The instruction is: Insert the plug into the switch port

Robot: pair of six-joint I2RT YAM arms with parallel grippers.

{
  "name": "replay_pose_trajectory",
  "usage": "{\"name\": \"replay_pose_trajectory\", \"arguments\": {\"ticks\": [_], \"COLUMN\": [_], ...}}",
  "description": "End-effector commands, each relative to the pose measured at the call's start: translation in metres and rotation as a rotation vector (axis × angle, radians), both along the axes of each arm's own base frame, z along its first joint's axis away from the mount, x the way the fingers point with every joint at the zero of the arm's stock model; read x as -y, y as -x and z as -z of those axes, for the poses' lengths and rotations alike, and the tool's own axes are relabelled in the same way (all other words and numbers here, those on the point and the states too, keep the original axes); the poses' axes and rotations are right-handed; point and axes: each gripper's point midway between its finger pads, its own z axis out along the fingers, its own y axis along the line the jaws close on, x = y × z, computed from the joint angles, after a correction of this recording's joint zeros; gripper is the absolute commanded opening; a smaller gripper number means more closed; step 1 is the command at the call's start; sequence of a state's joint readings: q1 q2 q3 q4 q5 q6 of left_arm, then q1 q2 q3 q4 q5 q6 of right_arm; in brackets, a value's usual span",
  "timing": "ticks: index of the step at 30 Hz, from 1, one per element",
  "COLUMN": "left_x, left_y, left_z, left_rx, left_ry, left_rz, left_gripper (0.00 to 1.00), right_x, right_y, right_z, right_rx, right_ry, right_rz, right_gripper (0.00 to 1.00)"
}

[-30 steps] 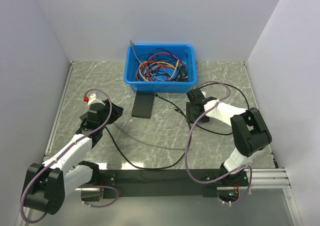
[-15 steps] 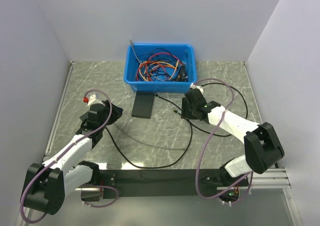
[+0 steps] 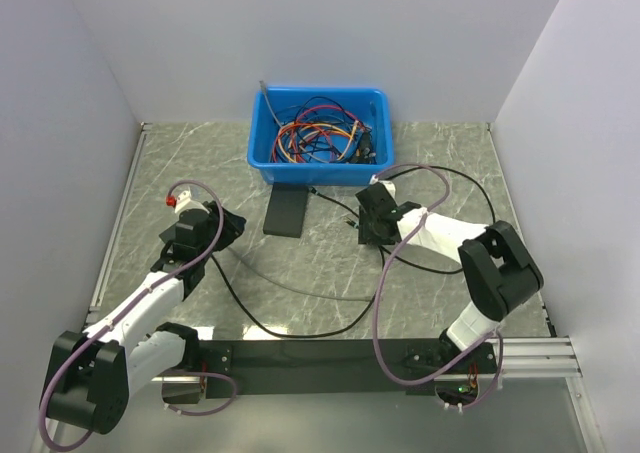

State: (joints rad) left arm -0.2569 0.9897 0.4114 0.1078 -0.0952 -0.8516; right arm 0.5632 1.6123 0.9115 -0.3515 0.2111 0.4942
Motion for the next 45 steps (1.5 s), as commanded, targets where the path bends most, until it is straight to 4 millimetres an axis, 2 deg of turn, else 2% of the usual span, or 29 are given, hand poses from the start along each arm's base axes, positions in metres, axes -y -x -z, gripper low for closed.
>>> {"name": "replay_pose_trajectory", "arguments": {"ticks": [1, 9, 12, 13, 15, 19, 22, 25, 28, 29, 33, 34, 36, 37, 39, 40, 42, 43, 44, 45], "left_x": [0.000, -0.003, -0.003, -0.003, -0.003, -0.005, -0.005, -0.003, -0.002, -0.002, 0.001, 0.001, 0.002, 0.004, 0.004, 0.005, 0.007, 0.007, 0.009, 0.011], "left_y": [-0.001, 0.001, 0.001, 0.001, 0.002, 0.003, 0.003, 0.002, 0.002, 0.003, 0.002, 0.003, 0.002, 0.003, 0.004, 0.005, 0.008, 0.009, 0.012, 0.013], "left_z": [-0.003, 0.001, 0.004, 0.005, 0.006, 0.008, 0.010, 0.012, 0.014, 0.013, 0.009, 0.011, 0.006, 0.006, 0.000, -0.001, -0.004, -0.005, -0.005, -0.005], "left_rx": [0.022, 0.014, 0.007, 0.005, 0.000, -0.002, -0.005, -0.010, -0.014, -0.012, -0.004, -0.012, -0.004, -0.007, 0.003, 0.009, 0.021, 0.024, 0.025, 0.026], "left_ry": [-0.001, -0.016, -0.020, -0.020, -0.025, -0.033, -0.035, -0.030, -0.027, -0.023, -0.020, -0.023, -0.029, -0.029, -0.029, -0.026, -0.015, -0.013, -0.006, -0.003], "left_rz": [-0.005, -0.011, -0.009, -0.008, -0.008, -0.013, -0.011, -0.002, 0.002, 0.002, 0.017, 0.022, 0.031, 0.040, 0.049, 0.052, 0.063, 0.065, 0.076, 0.084], "left_gripper": [0.56, 0.56, 0.56, 0.56, 0.56, 0.56, 0.56, 0.55, 0.55, 0.55, 0.56, 0.55, 0.55, 0.55, 0.55, 0.55, 0.56, 0.56, 0.56, 0.56], "right_x": [-0.013, -0.019, -0.017, -0.016, -0.016, -0.014, -0.016, -0.017, -0.016, -0.015, -0.011, -0.006, 0.002, 0.010, 0.019, 0.026, 0.033, 0.042, 0.049, 0.055], "right_y": [-0.033, -0.059, -0.072, -0.074, -0.081, -0.086, -0.087, -0.087, -0.085, -0.084, -0.080, -0.074, -0.067, -0.055, -0.039, -0.023, -0.007, 0.012, 0.019, 0.027], "right_z": [-0.023, -0.029, -0.024, -0.017, -0.017, -0.003, 0.007, 0.017, 0.026, 0.026, 0.004, -0.011, -0.026, -0.040, -0.049, -0.058, -0.066, -0.071, -0.073, -0.090], "right_rx": [0.104, 0.127, 0.120, 0.104, 0.103, 0.077, 0.057, 0.038, 0.020, 0.017, 0.075, 0.114, 0.155, 0.193, 0.220, 0.245, 0.259, 0.267, 0.280, 0.332], "right_ry": [-0.025, -0.015, 0.010, 0.024, 0.035, 0.062, 0.061, 0.075, 0.088, 0.091, 0.063, 0.041, 0.001, -0.026, -0.077, -0.111, -0.163, -0.182, -0.199, -0.247], "right_rz": [0.030, 0.047, 0.059, 0.062, 0.064, 0.073, 0.068, 0.065, 0.058, 0.057, 0.077, 0.089, 0.139, 0.162, 0.217, 0.228, 0.265, 0.279, 0.327, 0.352], "right_gripper": [0.53, 0.52, 0.51, 0.50, 0.49, 0.48, 0.43, 0.32, 0.13, 0.01, 0.00, 0.00, 0.00, 0.00, 0.00, 0.00, 0.00, 0.00, 0.00, 0.00]}}
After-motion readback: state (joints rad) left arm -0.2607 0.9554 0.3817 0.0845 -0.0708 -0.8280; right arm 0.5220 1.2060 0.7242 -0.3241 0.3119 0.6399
